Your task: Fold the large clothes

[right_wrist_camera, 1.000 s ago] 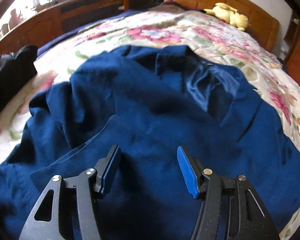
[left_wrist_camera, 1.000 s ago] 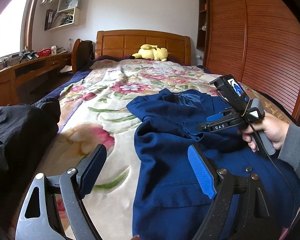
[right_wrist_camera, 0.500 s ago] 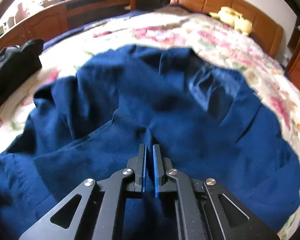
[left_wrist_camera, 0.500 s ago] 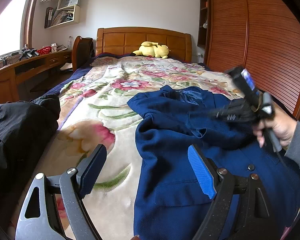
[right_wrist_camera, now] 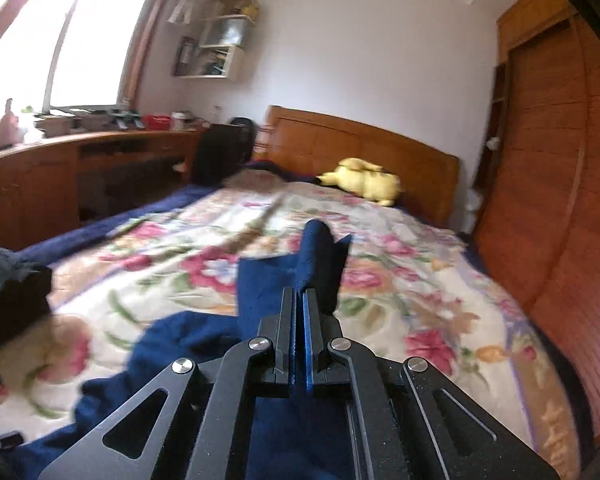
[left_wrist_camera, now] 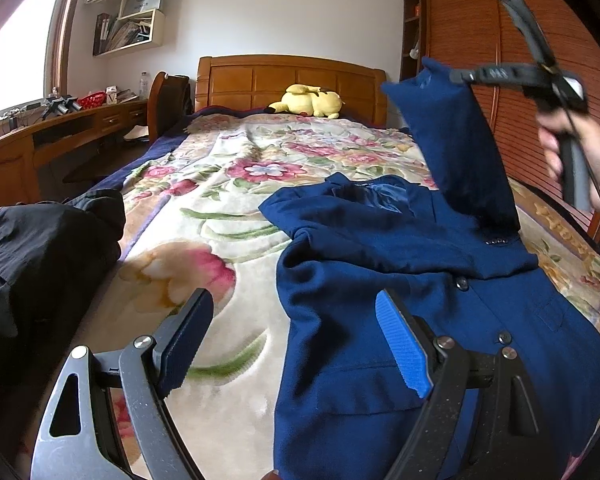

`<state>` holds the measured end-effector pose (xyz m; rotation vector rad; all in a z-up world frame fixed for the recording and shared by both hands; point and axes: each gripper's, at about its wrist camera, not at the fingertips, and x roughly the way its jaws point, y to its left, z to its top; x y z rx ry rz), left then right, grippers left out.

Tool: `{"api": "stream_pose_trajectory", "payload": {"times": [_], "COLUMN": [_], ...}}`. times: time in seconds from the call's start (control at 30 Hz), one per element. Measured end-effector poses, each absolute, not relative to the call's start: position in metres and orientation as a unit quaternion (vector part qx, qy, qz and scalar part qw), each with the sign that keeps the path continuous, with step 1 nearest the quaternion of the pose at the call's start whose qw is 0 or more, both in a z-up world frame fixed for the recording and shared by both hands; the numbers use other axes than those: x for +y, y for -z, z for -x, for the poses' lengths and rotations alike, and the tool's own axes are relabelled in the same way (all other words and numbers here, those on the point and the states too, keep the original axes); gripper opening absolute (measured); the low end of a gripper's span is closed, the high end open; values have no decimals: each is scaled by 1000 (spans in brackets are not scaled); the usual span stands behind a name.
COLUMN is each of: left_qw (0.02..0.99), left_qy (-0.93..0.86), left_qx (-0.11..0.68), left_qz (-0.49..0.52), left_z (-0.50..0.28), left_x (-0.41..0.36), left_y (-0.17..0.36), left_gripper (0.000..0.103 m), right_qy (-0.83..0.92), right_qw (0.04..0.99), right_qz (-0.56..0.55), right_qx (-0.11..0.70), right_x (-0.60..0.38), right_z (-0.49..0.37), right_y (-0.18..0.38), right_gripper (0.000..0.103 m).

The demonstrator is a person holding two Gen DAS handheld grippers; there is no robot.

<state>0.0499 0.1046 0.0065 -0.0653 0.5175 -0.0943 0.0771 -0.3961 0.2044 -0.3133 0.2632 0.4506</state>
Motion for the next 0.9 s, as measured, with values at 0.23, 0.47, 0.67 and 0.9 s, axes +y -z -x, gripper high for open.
{"api": "stream_pose_trajectory", "payload": {"times": [0.23, 0.47, 0.67, 0.9], "left_qw": [966, 967, 967, 967], "left_qy": [43, 43, 48, 44], "left_qx": [251, 248, 248, 250], "left_qz": [38, 40, 34, 29], "left_z": [-47, -46, -46, -48], "left_x": [110, 112, 106, 107], "left_y": [-11, -13, -14, -13], "left_gripper": [84, 84, 84, 84], "right_qy": [-341, -349, -297, -342], "right_qw": [894, 889, 903, 878], "right_qz": [139, 138, 150, 159], "right_qx": [254, 262, 272, 296], "right_x": [-382, -411, -412, -349], "right_z": [-29, -13, -23, -50], "right_y": [-126, -124, -118, -89], "right_gripper": [3, 26, 61, 61]}}
